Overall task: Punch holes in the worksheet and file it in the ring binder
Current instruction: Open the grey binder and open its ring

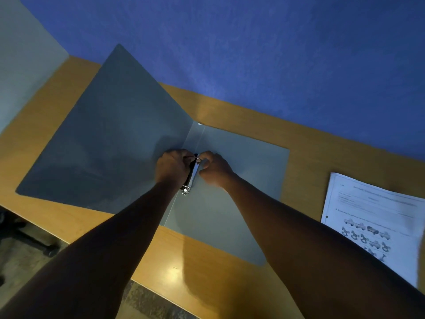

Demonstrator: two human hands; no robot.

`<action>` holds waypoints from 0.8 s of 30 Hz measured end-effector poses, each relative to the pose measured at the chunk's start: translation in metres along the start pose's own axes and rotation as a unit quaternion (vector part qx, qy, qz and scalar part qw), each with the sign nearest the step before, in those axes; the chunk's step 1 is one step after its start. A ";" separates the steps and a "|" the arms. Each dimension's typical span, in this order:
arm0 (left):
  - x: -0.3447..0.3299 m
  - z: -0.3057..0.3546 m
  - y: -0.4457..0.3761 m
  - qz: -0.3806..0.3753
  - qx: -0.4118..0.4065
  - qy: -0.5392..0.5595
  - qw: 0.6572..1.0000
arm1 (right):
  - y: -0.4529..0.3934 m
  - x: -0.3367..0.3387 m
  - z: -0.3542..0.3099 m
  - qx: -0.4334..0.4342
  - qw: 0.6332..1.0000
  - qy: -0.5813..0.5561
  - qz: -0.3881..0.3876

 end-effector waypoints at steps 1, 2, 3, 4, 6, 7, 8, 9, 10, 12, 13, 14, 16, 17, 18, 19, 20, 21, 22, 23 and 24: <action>0.000 -0.001 0.000 0.004 0.002 0.007 1.000 | 0.000 0.001 0.000 0.002 1.000 -0.002 0.001; 0.000 -0.001 0.000 0.009 0.005 0.014 1.000 | 0.001 0.002 -0.001 0.005 1.000 -0.003 0.002; 0.000 -0.002 0.000 0.012 0.010 0.019 1.000 | 0.002 0.002 -0.001 0.006 1.000 -0.002 0.003; -0.001 -0.002 0.000 0.014 0.015 0.022 1.000 | 0.003 0.002 -0.002 0.007 1.000 -0.002 0.004; -0.001 -0.003 0.001 0.017 0.025 0.024 0.999 | 0.004 0.002 -0.002 0.006 1.000 -0.003 0.012; -0.002 -0.004 0.002 0.018 0.031 0.026 0.999 | 0.005 0.002 -0.003 0.007 1.000 -0.005 0.016; -0.002 -0.005 0.002 0.020 0.037 0.030 0.999 | 0.005 0.003 -0.003 0.008 1.000 -0.005 0.020; -0.002 -0.006 0.002 0.020 0.043 0.037 0.998 | 0.006 0.003 -0.002 0.008 1.000 -0.003 0.022; -0.001 -0.006 0.001 0.020 0.048 0.047 0.998 | 0.007 0.002 -0.002 0.010 1.000 0.000 0.025; -0.002 -0.009 0.000 0.016 0.053 0.064 0.996 | 0.009 0.002 -0.002 0.015 0.999 0.006 0.028; -0.002 -0.009 0.000 0.013 0.056 0.070 0.996 | 0.010 0.002 -0.002 0.016 0.999 0.005 0.028; -0.001 -0.009 0.001 0.013 0.058 0.075 0.995 | 0.011 0.002 -0.003 0.018 0.999 0.005 0.028; -0.001 -0.008 0.001 0.014 0.056 0.079 0.995 | 0.012 0.002 -0.003 0.013 1.000 0.003 0.023; -0.002 -0.008 0.002 0.013 0.052 0.077 0.996 | 0.012 0.003 -0.002 0.007 1.000 -0.003 0.019; -0.001 -0.008 0.002 0.011 0.049 0.073 0.996 | 0.012 0.003 -0.001 0.003 1.000 -0.009 0.018; -0.001 -0.007 0.002 0.007 0.049 0.069 0.996 | 0.013 0.003 -0.001 -0.001 1.000 -0.015 0.017; -0.001 -0.006 0.002 0.003 0.049 0.066 0.997 | 0.014 0.003 0.000 -0.004 1.000 -0.022 0.017; 0.000 -0.005 0.002 0.000 0.051 0.064 0.997 | 0.015 0.003 0.000 -0.008 0.999 -0.028 0.017; 0.000 -0.004 0.002 -0.002 0.052 0.063 0.997 | 0.016 0.002 0.000 -0.009 0.999 -0.029 0.016; 0.001 -0.003 0.002 -0.004 0.052 0.057 0.997 | 0.018 0.002 0.000 -0.010 0.999 -0.028 0.014; 0.001 -0.001 0.002 -0.008 0.052 0.046 0.998 | 0.019 0.002 0.000 -0.012 0.999 -0.027 0.013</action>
Point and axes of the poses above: each hand's wrist, its own y-axis away from the middle knuckle, its own x-axis out of the back of the hand, z = x × y, the point moved 5 cm from there along -y, towards the middle knuckle, and after that the axes turned 12 degrees about -x, right-handed, at the moved point
